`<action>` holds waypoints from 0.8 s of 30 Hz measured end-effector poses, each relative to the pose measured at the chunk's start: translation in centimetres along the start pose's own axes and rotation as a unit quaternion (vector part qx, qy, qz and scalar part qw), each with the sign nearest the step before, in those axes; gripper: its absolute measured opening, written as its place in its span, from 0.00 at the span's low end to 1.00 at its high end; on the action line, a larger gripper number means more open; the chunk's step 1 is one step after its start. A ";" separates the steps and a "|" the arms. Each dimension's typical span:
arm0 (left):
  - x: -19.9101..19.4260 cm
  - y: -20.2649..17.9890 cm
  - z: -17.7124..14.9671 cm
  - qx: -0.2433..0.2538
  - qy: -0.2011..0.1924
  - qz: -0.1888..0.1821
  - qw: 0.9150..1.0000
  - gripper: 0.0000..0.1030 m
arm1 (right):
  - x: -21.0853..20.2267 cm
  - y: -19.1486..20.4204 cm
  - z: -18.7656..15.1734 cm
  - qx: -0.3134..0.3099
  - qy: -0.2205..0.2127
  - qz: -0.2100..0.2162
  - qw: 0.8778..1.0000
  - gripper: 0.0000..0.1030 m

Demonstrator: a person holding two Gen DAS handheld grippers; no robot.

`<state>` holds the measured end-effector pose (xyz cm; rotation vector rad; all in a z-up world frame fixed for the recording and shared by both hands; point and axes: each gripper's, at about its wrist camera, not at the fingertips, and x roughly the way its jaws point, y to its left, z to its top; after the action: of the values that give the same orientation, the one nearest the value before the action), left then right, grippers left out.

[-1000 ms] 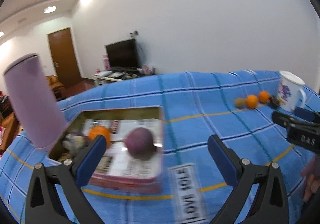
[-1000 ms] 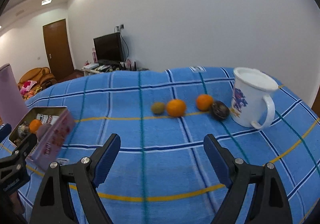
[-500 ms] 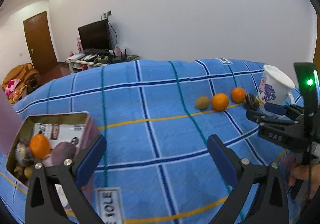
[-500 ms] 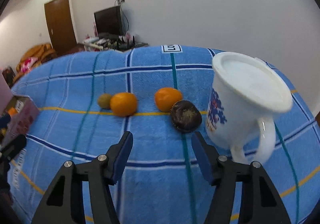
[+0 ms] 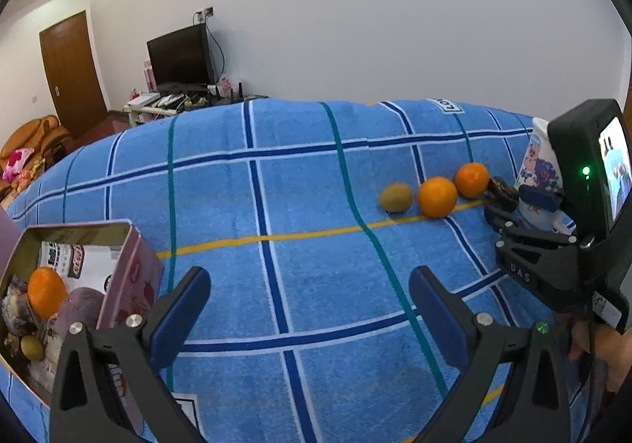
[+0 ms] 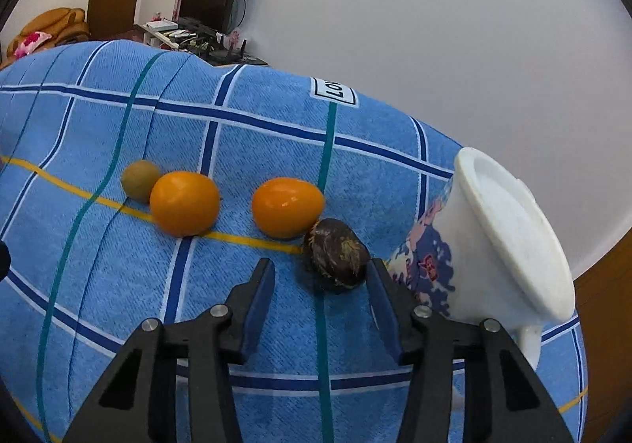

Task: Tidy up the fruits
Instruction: 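Grasp the dark passion fruit beside the mug with the right tool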

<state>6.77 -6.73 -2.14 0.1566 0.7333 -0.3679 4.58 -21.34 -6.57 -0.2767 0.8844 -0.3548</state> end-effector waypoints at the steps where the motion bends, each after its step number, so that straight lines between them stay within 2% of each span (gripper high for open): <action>1: -0.1 -0.1 0.0 0.003 -0.003 0.002 1.000 0.99 | 0.0 0.0 -0.1 -0.003 0.001 -0.003 1.000 0.47; 3: 0.1 -0.4 0.1 0.007 -0.005 0.005 1.000 0.99 | -0.2 0.3 -0.4 -0.012 0.001 -0.013 1.000 0.41; 4: 0.2 -0.4 0.1 0.005 -0.003 0.002 1.000 0.99 | -0.2 0.4 -0.6 -0.018 0.000 -0.026 1.000 0.32; 9: 0.4 0.0 0.1 -0.006 0.002 -0.005 1.000 0.99 | -0.3 -0.3 -1.3 -0.014 -0.001 -0.014 1.000 0.30; 11: 0.5 0.1 0.0 -0.009 0.004 -0.006 1.000 0.99 | -0.8 -1.7 -1.6 0.019 -0.005 0.027 0.999 0.30; 13: 0.6 0.3 0.0 -0.011 0.007 -0.007 1.000 0.99 | -1.6 -3.4 -2.3 0.061 -0.003 0.087 0.994 0.25; 16: 0.8 0.2 0.1 -0.012 0.009 -0.010 1.000 0.99 | -2.4 -5.0 -3.4 0.102 -0.003 0.141 0.985 0.24; 24: 1.6 0.1 0.5 -0.009 0.020 -0.003 1.000 0.99 | -3.4 -5.7 -6.1 0.144 0.012 0.229 0.963 0.24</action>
<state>8.20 -7.21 -2.85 0.1459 0.7767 -0.3645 -3.33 -25.61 -5.75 0.2026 0.8789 -0.0516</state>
